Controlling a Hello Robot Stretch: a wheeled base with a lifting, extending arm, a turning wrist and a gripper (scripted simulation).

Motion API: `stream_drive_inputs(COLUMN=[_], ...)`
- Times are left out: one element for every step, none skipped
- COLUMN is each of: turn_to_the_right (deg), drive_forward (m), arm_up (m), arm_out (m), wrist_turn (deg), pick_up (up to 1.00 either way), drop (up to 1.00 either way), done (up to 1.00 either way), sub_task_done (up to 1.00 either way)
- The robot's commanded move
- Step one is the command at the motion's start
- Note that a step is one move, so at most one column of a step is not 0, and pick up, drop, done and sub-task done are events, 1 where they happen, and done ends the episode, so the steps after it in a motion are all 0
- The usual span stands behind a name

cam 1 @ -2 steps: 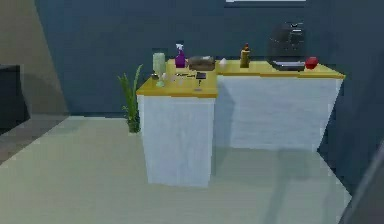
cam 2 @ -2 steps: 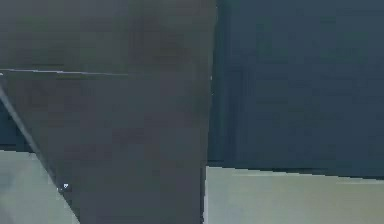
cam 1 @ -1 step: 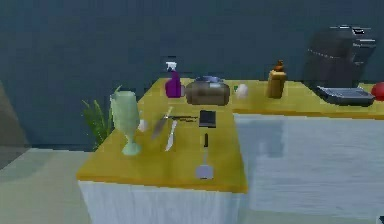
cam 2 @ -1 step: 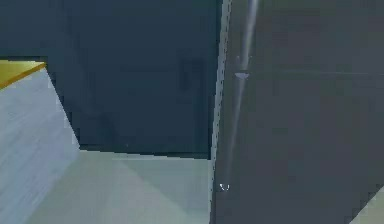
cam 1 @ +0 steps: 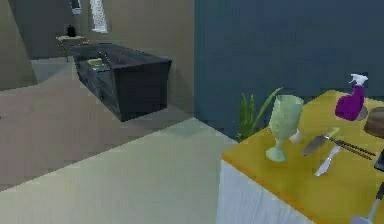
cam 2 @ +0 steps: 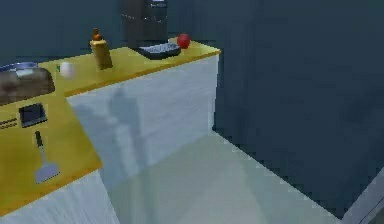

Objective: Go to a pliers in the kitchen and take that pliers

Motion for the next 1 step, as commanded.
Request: stream_drive_inputs(turn_to_the_right=[-42.0], drive_forward=[0.0], arm_up=[0.0], arm_out=[0.0], wrist_turn=[0.0], pick_up=[0.0], drop=[0.0], done=[0.0], sub_task_done=[0.0])
